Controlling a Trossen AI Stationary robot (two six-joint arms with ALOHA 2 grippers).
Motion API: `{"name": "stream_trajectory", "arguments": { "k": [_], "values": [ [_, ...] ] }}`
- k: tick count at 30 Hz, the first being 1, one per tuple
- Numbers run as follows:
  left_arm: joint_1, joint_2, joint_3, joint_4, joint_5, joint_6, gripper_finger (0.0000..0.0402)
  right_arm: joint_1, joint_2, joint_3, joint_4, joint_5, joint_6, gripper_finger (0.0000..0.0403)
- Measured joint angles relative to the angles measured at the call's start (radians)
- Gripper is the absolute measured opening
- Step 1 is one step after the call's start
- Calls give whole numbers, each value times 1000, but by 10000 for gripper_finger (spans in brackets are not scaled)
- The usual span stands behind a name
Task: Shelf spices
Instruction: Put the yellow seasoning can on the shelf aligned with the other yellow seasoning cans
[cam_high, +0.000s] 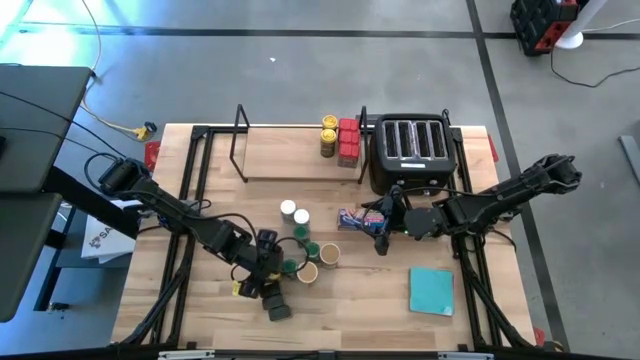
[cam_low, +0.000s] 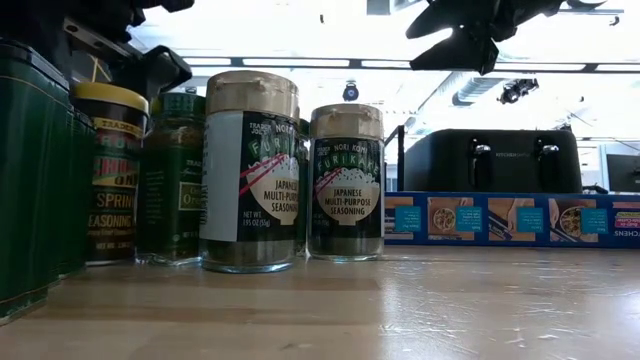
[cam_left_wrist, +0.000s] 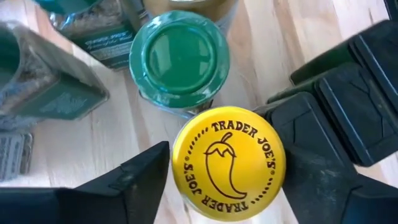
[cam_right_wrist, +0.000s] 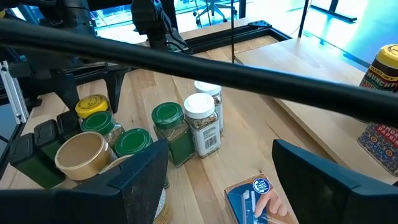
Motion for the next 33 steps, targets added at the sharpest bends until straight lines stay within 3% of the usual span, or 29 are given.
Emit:
{"name": "stream_trajectory", "arguments": {
  "k": [7,18,24,33],
  "values": [
    [-15,-9,-1,-20,-26,-108,226,0,0,0,0,0,-14,281],
    [-6,-235,-2,-149,-133,-355,232,-1,0,0,39,1,-58,281],
    [28,-370,-2,-199,-217,-354,231,-65,-7,0,156,1,-146,281],
    [108,-446,-2,-271,-217,-175,231,-73,-12,0,10,-69,-46,281]
  ]
}}
